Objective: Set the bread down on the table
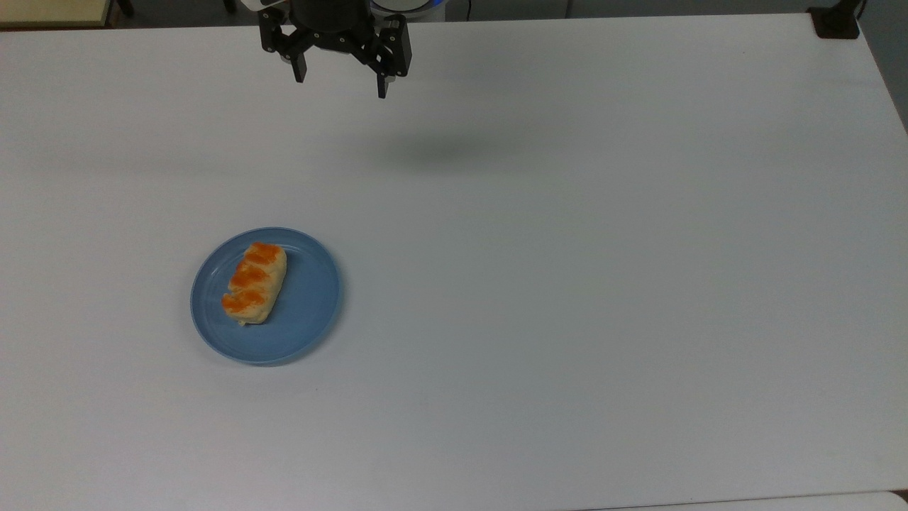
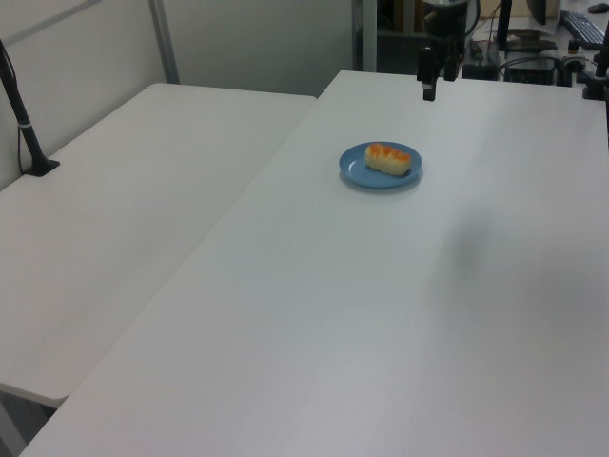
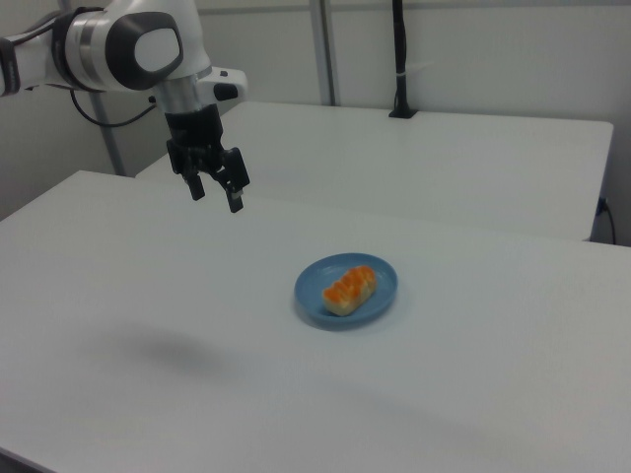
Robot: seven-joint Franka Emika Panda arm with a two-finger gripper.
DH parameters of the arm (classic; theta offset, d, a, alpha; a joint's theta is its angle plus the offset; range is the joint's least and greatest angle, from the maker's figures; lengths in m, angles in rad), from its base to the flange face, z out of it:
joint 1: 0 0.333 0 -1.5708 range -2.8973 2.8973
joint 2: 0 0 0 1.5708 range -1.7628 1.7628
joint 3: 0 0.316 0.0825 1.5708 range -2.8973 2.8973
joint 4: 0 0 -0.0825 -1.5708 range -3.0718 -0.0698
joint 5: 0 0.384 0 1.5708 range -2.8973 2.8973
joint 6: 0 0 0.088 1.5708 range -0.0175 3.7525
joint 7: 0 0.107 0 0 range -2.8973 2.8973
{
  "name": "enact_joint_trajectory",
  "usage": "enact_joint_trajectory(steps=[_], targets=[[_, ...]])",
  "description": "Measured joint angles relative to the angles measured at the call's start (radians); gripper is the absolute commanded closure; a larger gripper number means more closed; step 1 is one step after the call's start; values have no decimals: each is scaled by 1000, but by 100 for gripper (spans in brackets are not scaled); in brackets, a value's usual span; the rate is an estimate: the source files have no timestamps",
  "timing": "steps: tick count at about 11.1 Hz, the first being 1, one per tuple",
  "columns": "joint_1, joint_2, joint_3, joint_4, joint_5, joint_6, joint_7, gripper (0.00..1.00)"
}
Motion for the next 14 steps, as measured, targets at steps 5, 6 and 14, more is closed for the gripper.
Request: enact_joint_trajectory(steps=[5, 6, 14], targets=[[0, 1, 0, -4, 7, 0, 0, 0], [0, 1, 0, -4, 32, 0, 0, 0], [-19, 137, -73, 41, 52, 194, -2, 0]])
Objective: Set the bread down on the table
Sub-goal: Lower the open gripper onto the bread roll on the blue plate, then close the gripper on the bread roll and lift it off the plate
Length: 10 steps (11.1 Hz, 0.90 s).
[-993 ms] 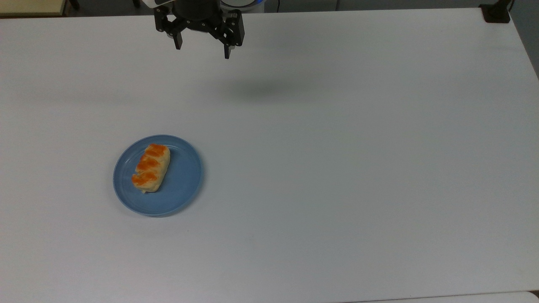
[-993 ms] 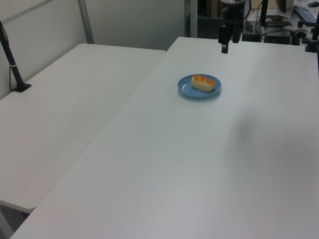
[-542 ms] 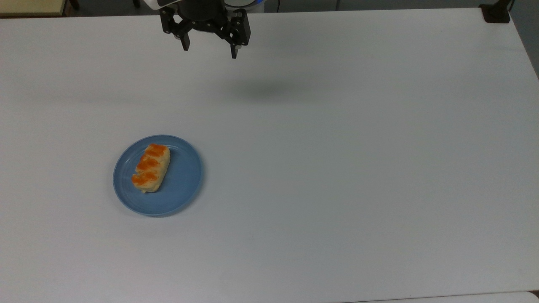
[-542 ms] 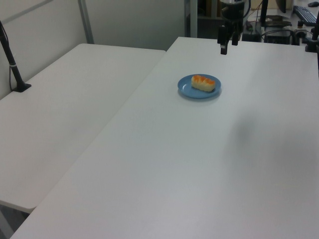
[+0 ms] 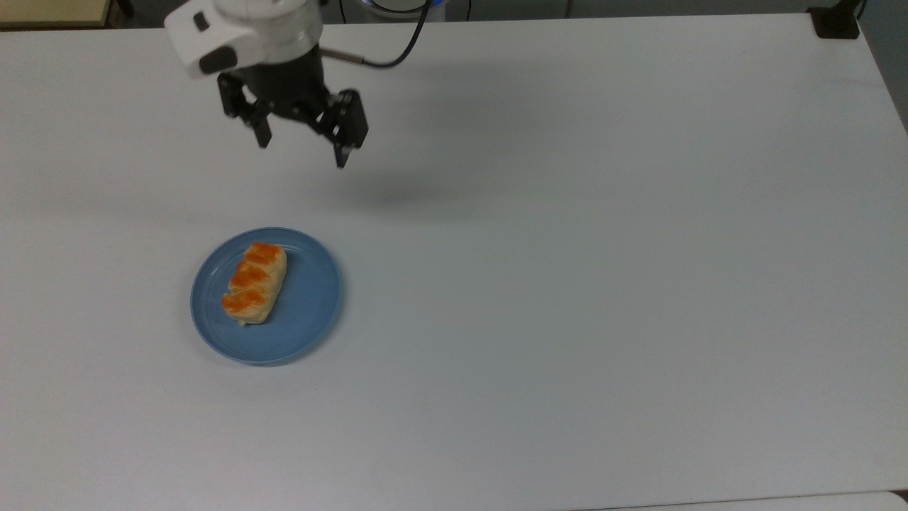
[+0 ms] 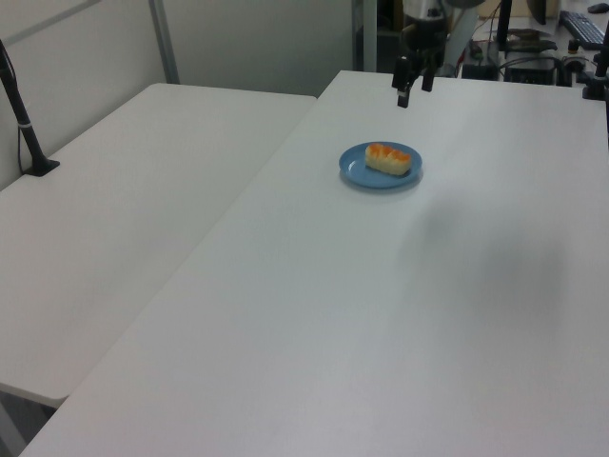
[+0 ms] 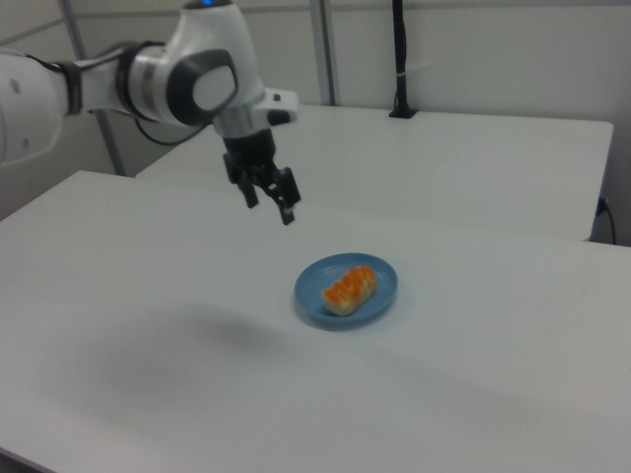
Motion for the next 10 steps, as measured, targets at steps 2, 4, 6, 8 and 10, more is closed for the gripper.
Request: enact_joint_trajectory(steps=[2, 4, 6, 8, 10], targets=[[-5, 75, -15, 7, -10, 87, -1, 0], [-11, 174, -19, 34, -43, 171, -1, 0], [-19, 251, -25, 51, -73, 239, 0, 0], [-24, 303, -56, 54, -78, 303, -1, 0], [-29, 349, -72, 54, -78, 354, -1, 0]])
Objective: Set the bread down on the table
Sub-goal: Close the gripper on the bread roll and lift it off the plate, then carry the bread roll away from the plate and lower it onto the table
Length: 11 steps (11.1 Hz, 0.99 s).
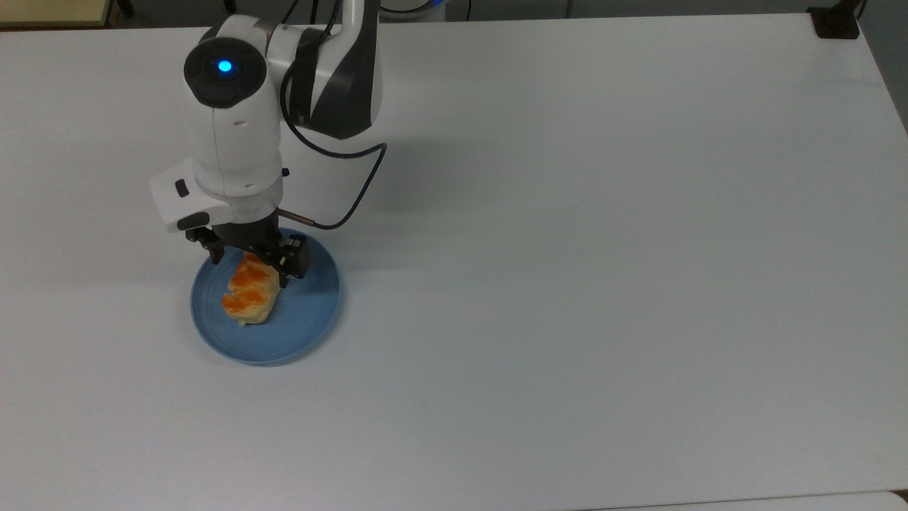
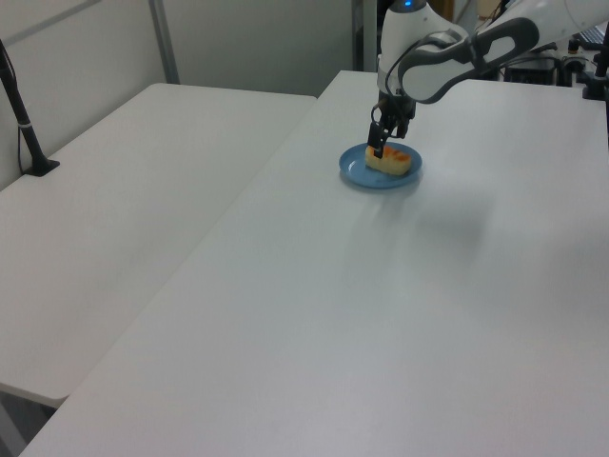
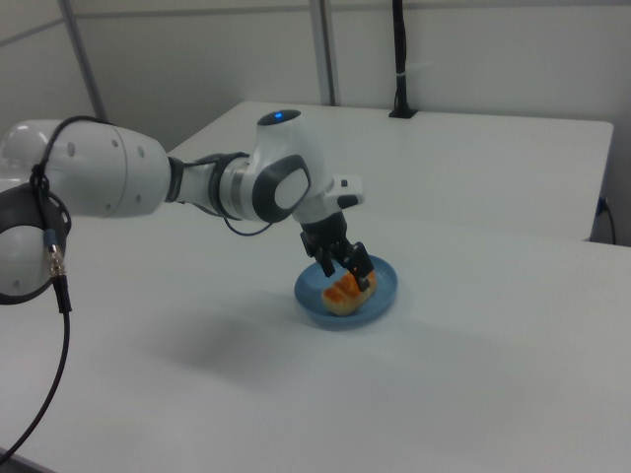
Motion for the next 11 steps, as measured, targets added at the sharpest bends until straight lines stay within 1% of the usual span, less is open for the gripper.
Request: enact_joint_trajectory(steps=[1, 2, 3, 4, 5, 7, 8, 10, 11], targets=[[-4, 17, 0, 0, -2, 15, 0, 4], [-7, 29, 0, 0, -6, 20, 0, 21], [-8, 39, 0, 0, -6, 21, 0, 40], [-6, 47, 0, 0, -6, 22, 0, 56], [-2, 50, 0, 0, -6, 23, 0, 64], [5, 45, 1, 10, -5, 26, 9, 65], [8, 28, 1, 20, -5, 28, 19, 64], [30, -69, 5, 10, 2, 24, 21, 61], [67, -130, 9, -10, 12, -14, 21, 60]])
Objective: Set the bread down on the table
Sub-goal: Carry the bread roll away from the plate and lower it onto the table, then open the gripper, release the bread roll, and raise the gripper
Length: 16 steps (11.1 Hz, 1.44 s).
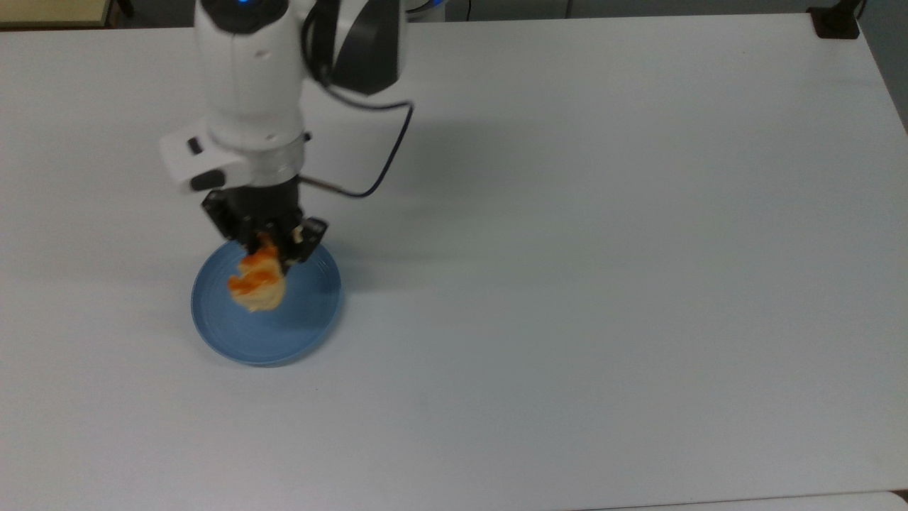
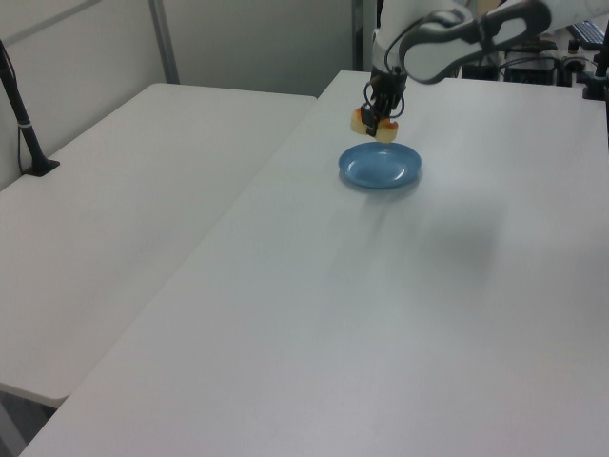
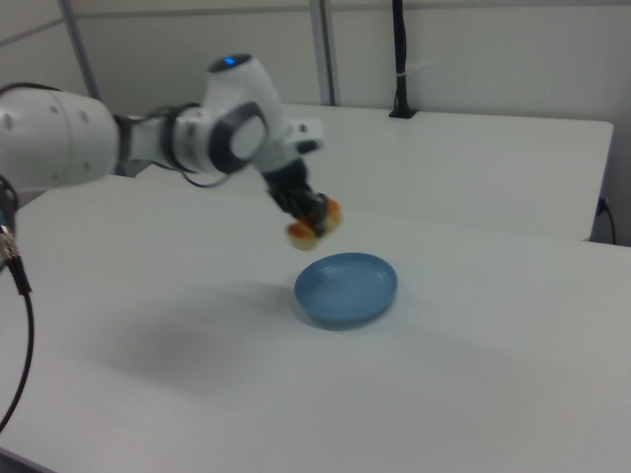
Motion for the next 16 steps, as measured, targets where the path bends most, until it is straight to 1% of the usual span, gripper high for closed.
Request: enact_joint_trajectory(steps=[1, 2, 3, 4, 5, 6, 7, 8, 9, 11, 12, 13, 14, 15, 16], targets=[[56, -42, 3, -22, 5, -50, 0, 55], [125, -62, 6, -49, 6, -75, 1, 53], [194, -60, 7, -75, 6, -76, 4, 53], [249, -47, 9, -92, 6, -76, 7, 49], [283, -23, 18, -100, 6, -76, 8, 47], [300, 7, 28, -101, 4, -75, 8, 30], [310, 37, 31, -100, 1, -73, 8, 0], [314, 65, 31, -96, -8, -70, 7, 0], [314, 82, 31, -94, -13, -68, 7, 0], [314, 79, 31, -85, -15, -68, 7, 0], [312, 57, 34, -74, -15, -113, 7, 0], [297, 16, 49, -63, -15, -197, 9, 0], [245, -52, 98, -51, -15, -301, 9, 0], [160, -133, 173, -43, -15, -407, 10, 0], [59, -221, 250, -41, -15, -500, 9, 0]])
